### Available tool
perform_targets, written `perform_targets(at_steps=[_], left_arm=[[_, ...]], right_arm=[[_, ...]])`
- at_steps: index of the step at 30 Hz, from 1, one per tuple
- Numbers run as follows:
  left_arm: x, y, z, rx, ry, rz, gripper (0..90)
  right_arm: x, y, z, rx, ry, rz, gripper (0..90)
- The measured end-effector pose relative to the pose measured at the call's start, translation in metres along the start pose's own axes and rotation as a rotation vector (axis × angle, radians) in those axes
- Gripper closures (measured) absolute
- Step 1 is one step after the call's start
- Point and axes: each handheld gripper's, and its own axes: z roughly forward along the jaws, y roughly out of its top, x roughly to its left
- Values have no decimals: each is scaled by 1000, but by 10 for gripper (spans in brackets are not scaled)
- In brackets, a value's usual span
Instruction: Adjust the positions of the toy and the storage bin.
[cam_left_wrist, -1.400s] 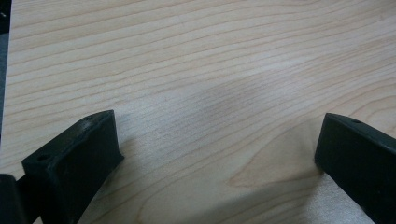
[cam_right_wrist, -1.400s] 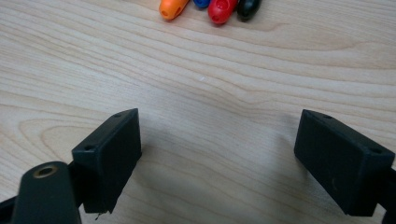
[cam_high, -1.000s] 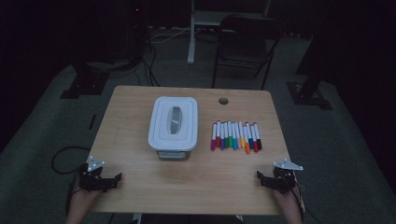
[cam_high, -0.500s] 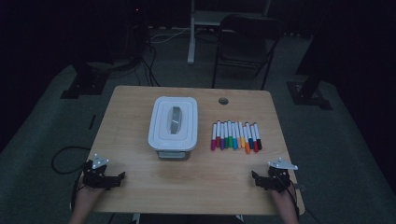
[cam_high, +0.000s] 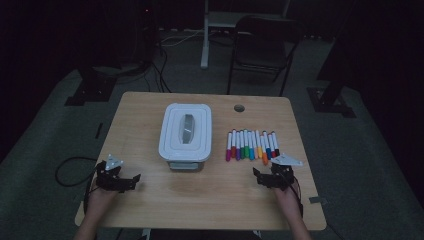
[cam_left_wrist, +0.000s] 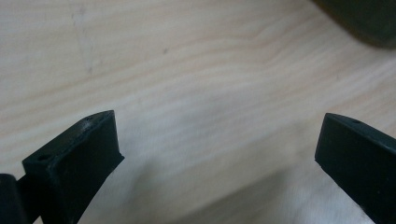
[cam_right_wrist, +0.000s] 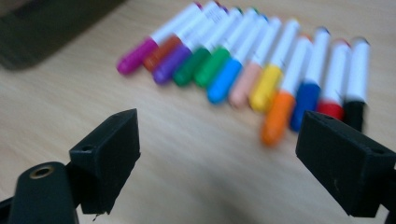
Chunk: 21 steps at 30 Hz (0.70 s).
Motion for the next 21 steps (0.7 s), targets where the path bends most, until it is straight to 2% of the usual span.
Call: perform_targets(at_steps=[3,4,11,14,21], left_arm=[[-2,7,6,-7,-9,5,5],[-3,10,8,-9,-14,11,5],[-8,33,21,-18,-35,37,5],[-10,43,27,-22,-42,51,5],[-8,61,42,-32,-61,50,5]], right_arm=[[8,16,17,-6,17,-14,133],[8,16,17,-6,17,-14,133],[25,41,47,-3,52,-67,133],[30,50,55,-5,62,-73,133],[39,71,78,-2,67,-78,133]])
